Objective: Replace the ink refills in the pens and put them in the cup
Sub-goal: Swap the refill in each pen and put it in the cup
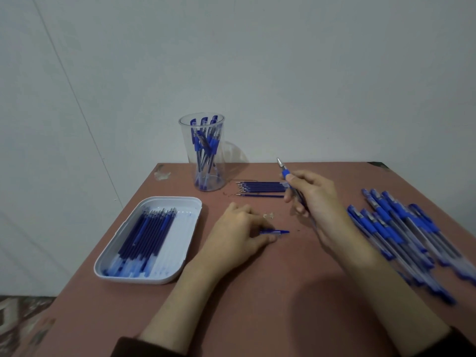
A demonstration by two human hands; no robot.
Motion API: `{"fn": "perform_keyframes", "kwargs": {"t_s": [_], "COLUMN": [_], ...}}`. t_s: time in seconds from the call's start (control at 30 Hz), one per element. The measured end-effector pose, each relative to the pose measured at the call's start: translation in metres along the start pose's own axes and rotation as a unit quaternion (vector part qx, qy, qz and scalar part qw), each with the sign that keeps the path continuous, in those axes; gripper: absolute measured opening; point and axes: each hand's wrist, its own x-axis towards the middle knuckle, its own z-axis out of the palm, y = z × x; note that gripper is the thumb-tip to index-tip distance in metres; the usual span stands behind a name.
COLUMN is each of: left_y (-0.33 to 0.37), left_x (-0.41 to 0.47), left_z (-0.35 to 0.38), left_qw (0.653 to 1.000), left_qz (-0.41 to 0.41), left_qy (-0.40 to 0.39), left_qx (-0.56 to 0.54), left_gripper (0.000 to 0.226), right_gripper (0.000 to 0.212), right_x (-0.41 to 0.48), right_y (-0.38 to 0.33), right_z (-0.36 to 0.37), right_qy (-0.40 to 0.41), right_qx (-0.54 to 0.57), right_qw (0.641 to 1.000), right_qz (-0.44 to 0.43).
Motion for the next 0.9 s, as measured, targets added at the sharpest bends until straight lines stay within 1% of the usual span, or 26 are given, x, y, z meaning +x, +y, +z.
{"fn": "perform_keyframes", "kwargs": {"t_s": [0.07,0.1,0.13,0.17,0.2,0.23,0.3,0.37,0.6,0.7,0.77,0.83,0.9], "left_y": [0.0,0.0,0.0,-0.001,-0.003,-0.004,-0.005,-0.003,0.002,0.003,0.002,0.003,0.003], "left_x": [0.001,0.001,0.002,0.003,0.004,0.004,0.005,0.005,0.006,0.006,0.006,0.006,0.006], "left_z": [-0.002,-0.004,-0.006,-0.008,-0.009,-0.011,-0.013,-0.015,-0.016,-0.018,-0.018,-0.019,-0.019], "left_qw": [0.999,0.995,0.987,0.975,0.961,0.95,0.936,0.925,0.889,0.869,0.865,0.872,0.88], "left_qz": [-0.009,-0.029,-0.057,-0.087,-0.105,-0.113,-0.108,-0.106,-0.121,-0.125,-0.124,-0.12,-0.113], "left_qy": [0.026,0.049,0.077,0.107,0.132,0.148,0.153,0.147,0.138,0.145,0.146,0.141,0.135], "left_qx": [-0.046,-0.083,-0.128,-0.177,-0.218,-0.25,-0.299,-0.334,-0.421,-0.457,-0.463,-0.453,-0.442], "left_gripper": [0.022,0.016,0.01,0.008,0.011,0.016,0.026,0.033,0.026,0.025,0.025,0.024,0.025], "right_gripper": [0.01,0.008,0.006,0.007,0.009,0.011,0.013,0.013,0.01,0.017,0.017,0.018,0.014], "right_x": [0.0,-0.001,-0.002,-0.004,-0.007,-0.01,-0.014,-0.014,-0.014,-0.014,-0.014,-0.015,-0.016], "right_y": [0.002,0.003,0.004,0.004,0.003,0.001,0.0,0.001,0.001,-0.001,-0.001,-0.002,-0.002], "right_z": [-0.002,-0.003,-0.005,-0.005,-0.004,-0.003,0.001,0.001,0.001,0.001,0.0,0.0,0.0], "right_qy": [0.005,0.012,0.018,0.021,0.019,0.008,-0.013,-0.015,-0.011,0.004,0.004,-0.005,-0.015], "right_qx": [-0.069,-0.138,-0.223,-0.305,-0.368,-0.4,-0.419,-0.424,-0.434,-0.426,-0.43,-0.443,-0.455], "right_qw": [0.997,0.987,0.968,0.941,0.914,0.896,0.88,0.874,0.869,0.873,0.871,0.864,0.858], "right_qz": [-0.041,-0.078,-0.117,-0.148,-0.172,-0.19,-0.222,-0.236,-0.239,-0.238,-0.236,-0.239,-0.24]}}
